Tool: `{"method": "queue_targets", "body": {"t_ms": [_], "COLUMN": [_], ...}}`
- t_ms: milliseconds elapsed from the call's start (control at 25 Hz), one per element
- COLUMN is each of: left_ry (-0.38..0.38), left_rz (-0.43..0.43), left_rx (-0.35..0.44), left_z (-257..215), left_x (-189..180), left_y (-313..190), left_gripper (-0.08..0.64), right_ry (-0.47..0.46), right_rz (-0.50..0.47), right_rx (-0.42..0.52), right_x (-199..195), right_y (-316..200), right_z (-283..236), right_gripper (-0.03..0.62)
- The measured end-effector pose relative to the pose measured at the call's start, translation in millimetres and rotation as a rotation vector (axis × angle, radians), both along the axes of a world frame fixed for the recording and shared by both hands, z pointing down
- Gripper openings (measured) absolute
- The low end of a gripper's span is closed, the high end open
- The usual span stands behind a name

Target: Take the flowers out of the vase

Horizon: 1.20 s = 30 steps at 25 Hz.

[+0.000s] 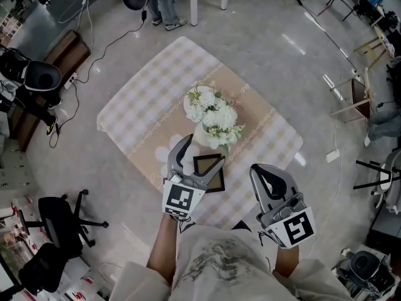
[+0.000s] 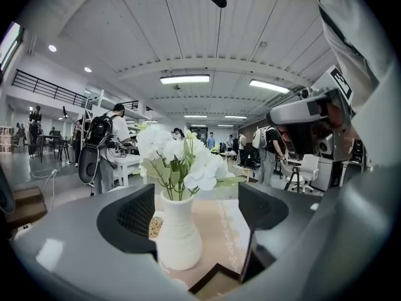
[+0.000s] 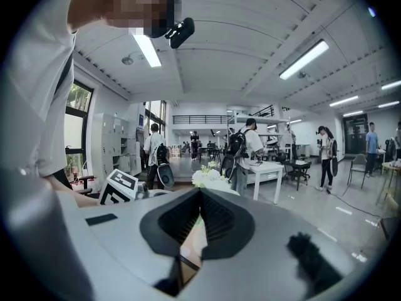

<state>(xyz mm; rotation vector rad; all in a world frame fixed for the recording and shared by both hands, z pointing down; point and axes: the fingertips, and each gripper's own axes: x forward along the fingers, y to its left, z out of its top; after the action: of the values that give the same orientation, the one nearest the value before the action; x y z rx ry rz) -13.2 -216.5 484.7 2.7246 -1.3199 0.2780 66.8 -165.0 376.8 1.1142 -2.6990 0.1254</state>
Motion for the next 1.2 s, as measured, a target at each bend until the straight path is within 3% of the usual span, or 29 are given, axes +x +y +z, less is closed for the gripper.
{"method": "queue_targets", "body": {"t_ms": [760,1200], "left_ry": [-0.010,-0.025], "left_rz": [0.023,0.059], "left_rx": [0.056,0.090], "left_z": [12.2,9.9], "left_x": [21.1,35.1], "left_y": [-26.8,-41.5], "left_gripper": [0.552,0.557], "right_ry": [0.009,0.014], "right_rz": [0.022,0.043], "right_rx": [-0.015,-0.024], "right_x": [13.3,20.0], "right_y": [2.2,3.3], "right_z": [6.6,10.7], "right_gripper": [0.015,0.015]}}
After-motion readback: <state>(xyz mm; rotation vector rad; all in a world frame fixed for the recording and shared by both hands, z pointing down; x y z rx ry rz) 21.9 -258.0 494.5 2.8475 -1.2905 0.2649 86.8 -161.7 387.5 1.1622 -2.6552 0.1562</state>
